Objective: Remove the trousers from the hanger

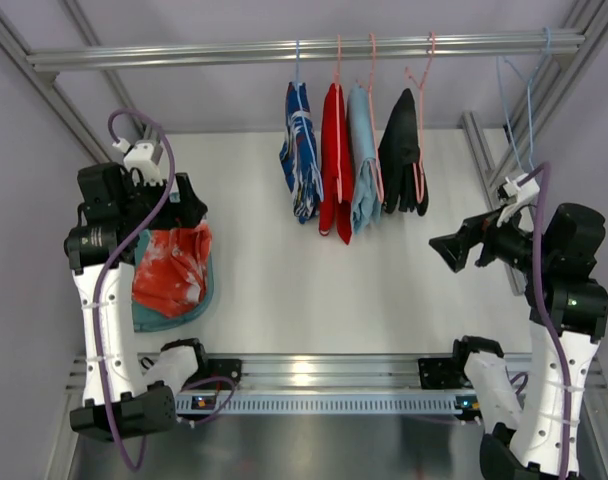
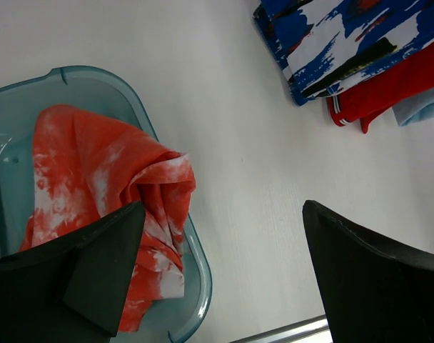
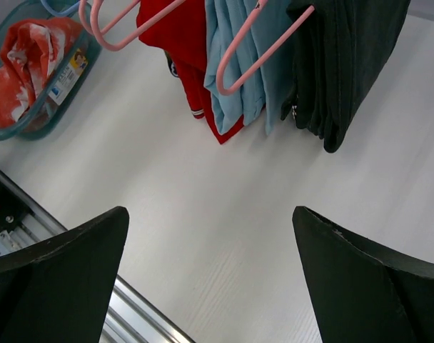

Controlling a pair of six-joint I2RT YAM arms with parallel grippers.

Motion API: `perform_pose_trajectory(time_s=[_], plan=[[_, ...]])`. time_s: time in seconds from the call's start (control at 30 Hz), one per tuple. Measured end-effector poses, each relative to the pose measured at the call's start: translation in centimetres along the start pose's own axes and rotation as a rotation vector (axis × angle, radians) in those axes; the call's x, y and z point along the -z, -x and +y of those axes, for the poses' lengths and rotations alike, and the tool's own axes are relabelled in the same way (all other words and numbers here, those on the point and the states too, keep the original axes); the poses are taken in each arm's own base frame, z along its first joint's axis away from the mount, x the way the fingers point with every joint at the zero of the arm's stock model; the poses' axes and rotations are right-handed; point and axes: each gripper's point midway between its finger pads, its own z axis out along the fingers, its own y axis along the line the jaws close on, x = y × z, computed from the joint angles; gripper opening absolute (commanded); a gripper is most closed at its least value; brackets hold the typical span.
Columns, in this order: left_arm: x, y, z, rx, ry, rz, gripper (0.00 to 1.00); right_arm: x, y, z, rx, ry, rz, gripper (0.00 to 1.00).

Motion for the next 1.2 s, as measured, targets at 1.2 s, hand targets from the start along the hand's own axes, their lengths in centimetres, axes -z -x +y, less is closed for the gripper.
perform_pose_trajectory(time_s=[1.2], plan=[[-8.4, 11.4, -21.4, 0.407, -0.766, -0.342, 0.74, -1.8, 10.9, -3.3, -0.103, -0.043, -0.114, 0.99]])
